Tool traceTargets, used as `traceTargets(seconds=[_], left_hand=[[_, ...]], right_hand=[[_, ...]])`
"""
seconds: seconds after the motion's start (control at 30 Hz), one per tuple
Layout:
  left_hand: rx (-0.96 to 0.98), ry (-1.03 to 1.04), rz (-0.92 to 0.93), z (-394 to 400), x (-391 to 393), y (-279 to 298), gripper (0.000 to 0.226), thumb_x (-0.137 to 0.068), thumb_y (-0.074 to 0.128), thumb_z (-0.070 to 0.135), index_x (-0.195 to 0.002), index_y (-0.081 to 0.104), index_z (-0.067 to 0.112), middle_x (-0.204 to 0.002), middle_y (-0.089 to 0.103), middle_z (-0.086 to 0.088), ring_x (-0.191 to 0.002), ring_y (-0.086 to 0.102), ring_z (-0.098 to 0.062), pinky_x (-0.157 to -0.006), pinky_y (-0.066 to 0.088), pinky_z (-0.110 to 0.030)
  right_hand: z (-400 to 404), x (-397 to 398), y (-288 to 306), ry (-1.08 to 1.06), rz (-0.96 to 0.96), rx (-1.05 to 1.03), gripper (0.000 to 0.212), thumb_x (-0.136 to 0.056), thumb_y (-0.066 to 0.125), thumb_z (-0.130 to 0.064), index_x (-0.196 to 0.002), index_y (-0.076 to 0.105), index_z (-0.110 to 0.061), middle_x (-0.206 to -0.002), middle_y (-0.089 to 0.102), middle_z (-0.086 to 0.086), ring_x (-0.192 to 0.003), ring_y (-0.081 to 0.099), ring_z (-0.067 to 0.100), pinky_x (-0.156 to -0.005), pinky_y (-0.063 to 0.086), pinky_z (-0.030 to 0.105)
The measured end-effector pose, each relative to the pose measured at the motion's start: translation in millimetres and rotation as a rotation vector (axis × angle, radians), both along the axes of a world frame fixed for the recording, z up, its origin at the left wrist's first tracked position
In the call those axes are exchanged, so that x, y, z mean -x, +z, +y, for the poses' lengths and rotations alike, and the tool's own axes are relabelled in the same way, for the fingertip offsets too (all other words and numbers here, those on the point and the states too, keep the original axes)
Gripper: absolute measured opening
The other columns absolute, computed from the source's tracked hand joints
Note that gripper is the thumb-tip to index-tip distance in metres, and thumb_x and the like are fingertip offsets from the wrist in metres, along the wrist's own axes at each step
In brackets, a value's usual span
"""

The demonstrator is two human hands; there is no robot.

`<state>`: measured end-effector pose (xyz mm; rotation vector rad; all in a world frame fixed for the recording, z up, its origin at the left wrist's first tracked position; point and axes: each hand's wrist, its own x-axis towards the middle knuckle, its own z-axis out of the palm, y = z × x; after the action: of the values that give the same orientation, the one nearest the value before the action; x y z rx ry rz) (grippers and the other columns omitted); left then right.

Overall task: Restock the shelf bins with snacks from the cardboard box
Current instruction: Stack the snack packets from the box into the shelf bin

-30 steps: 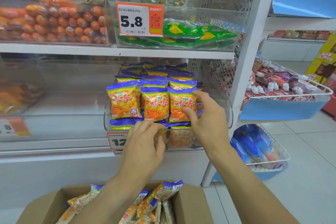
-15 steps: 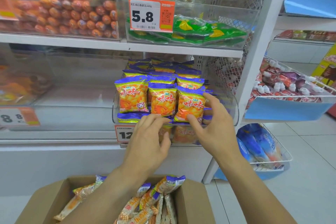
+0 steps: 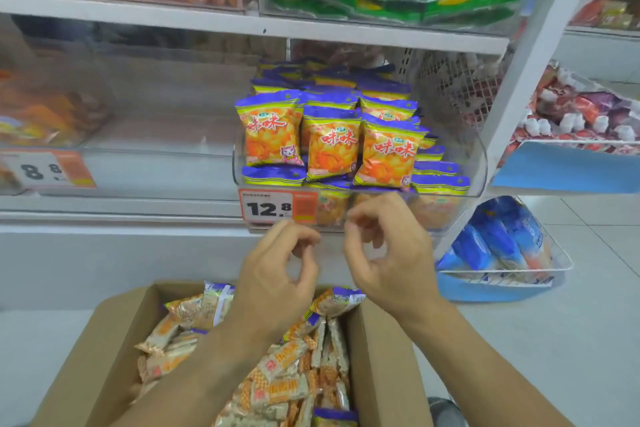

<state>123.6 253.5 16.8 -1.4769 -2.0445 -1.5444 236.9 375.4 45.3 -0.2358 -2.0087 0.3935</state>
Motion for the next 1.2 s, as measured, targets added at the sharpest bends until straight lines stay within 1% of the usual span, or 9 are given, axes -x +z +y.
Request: traceTargets(seconds=[0.13,0.23,0.3,0.53,0.6,0.7,0.93,1.0,1.2], left_hand=[[0.458,0.049,-0.138,-36,21,-99,0.023,-0.089,0.06,0.018,-0.11,0.06,0.028,-0.102,0.057,0.011,-0.097,0.057,-0.008,-0.083,0.047,-0.027],[0.822,0.147,-0.202,-82,31,-165,0.045,-0.092,0.062,0.025,-0.134,0.053,0.014,-0.121,0.05,-0.004,-0.117,0.049,-0.027,-0.094,0.044,-0.037],[0.821,0.181,-0.287,-105,34,-184,0.051,-0.093,0.062,0.026,-0.14,0.048,0.014,-0.128,0.048,-0.005,-0.121,0.047,-0.027,-0.095,0.044,-0.037],[0.635,0.399,-0.42,-94,50,-177,0.073,-0.089,0.071,0.024,-0.15,0.032,0.015,-0.145,0.03,-0.014,-0.078,0.059,-0.021,-0.07,0.048,-0.032],[0.684,0.435,-0.459,-90,61,-178,0.085,-0.088,0.073,0.029,-0.154,0.023,0.01,-0.148,0.028,-0.019,-0.105,0.06,-0.037,-0.082,0.049,-0.04],[0.678,0.397,-0.546,-92,72,-186,0.088,-0.082,0.078,0.038,-0.152,0.031,0.013,-0.142,0.046,-0.014,-0.121,0.054,-0.031,-0.092,0.046,-0.038],[0.526,0.23,-0.729,-103,86,-194,0.084,-0.062,0.088,0.056,-0.132,0.046,0.037,-0.118,0.062,-0.003,-0.086,0.072,-0.018,-0.079,0.06,-0.043],[0.474,0.224,-0.712,-106,81,-181,0.07,-0.068,0.091,0.031,-0.121,0.045,0.033,-0.114,0.06,0.004,-0.076,0.072,-0.01,-0.071,0.059,-0.028],[0.413,0.132,-0.724,-114,65,-154,0.072,-0.072,0.088,0.006,-0.121,0.039,0.023,-0.107,0.065,0.008,-0.07,0.073,-0.017,-0.072,0.061,-0.043]], right_hand=[[-21,-7,-70,0.057,-0.561,0.289,0.012,-0.093,0.062,-0.016,-0.104,0.06,-0.019,-0.087,0.05,-0.015,-0.071,0.05,-0.004,-0.063,0.036,0.009],[-32,-18,-145,0.019,-0.91,0.5,0.026,-0.091,0.065,-0.018,-0.116,0.061,-0.018,-0.106,0.058,-0.016,-0.108,0.059,0.009,-0.085,0.043,0.009],[-42,-19,-176,-0.014,-0.961,0.551,0.039,-0.088,0.066,-0.02,-0.126,0.058,-0.023,-0.135,0.05,-0.006,-0.131,0.048,0.018,-0.1,0.049,0.033],[-54,16,-189,-0.084,-1.097,0.528,0.072,-0.097,0.056,-0.023,-0.159,0.02,-0.018,-0.162,0.022,0.007,-0.146,0.033,0.024,-0.104,0.044,0.033],[-58,24,-190,-0.088,-1.301,0.41,0.06,-0.1,0.051,-0.026,-0.153,0.034,-0.005,-0.16,0.024,0.012,-0.151,0.019,0.031,-0.116,0.033,0.038],[-59,28,-195,-0.159,-1.286,0.342,0.038,-0.099,0.052,-0.018,-0.136,0.05,-0.01,-0.141,0.041,0.016,-0.13,0.044,0.038,-0.103,0.044,0.042],[-54,20,-193,-0.197,-1.337,0.141,0.022,-0.098,0.053,-0.016,-0.119,0.049,-0.016,-0.126,0.055,0.006,-0.096,0.066,0.032,-0.068,0.045,0.036],[-59,17,-182,-0.198,-1.295,0.111,0.02,-0.1,0.046,-0.034,-0.108,0.051,-0.016,-0.108,0.062,0.005,-0.089,0.066,0.034,-0.064,0.039,0.035],[-77,8,-168,-0.153,-1.21,0.651,0.032,-0.093,0.056,-0.039,-0.087,0.059,-0.007,-0.071,0.066,0.006,-0.071,0.062,0.023,-0.064,0.054,0.036]])
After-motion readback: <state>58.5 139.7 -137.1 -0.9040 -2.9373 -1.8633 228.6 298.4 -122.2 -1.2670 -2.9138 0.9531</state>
